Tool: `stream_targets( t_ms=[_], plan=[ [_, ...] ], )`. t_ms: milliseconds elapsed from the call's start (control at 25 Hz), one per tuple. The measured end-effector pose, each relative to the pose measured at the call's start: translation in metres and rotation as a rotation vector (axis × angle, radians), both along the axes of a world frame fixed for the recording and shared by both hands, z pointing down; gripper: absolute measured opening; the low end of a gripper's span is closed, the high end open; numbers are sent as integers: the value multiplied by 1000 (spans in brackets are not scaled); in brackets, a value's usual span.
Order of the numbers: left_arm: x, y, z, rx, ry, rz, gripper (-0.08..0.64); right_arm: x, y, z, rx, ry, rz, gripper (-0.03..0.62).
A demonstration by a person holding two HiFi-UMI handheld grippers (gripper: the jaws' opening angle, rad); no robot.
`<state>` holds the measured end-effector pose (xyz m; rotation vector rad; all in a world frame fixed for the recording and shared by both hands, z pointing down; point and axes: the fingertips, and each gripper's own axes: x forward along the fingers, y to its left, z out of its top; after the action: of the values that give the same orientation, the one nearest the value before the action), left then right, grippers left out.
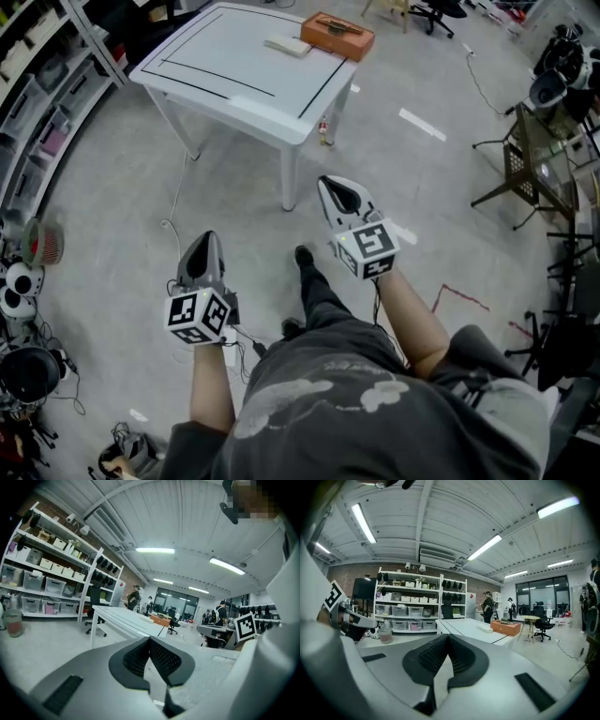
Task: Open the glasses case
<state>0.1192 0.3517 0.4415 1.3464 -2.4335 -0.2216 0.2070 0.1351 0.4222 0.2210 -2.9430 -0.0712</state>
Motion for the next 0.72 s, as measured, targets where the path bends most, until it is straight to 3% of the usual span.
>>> stream_targets(
  t_ms=[440,720],
  plan=[
    [-96,-116,-29,-14,-47,-9,2,-94,-130,-14,-28,-42,-15,1],
    [-138,-180,-54,70,-51,-20,2,-130,-187,-23,-40,-62,-60,0]
  ],
)
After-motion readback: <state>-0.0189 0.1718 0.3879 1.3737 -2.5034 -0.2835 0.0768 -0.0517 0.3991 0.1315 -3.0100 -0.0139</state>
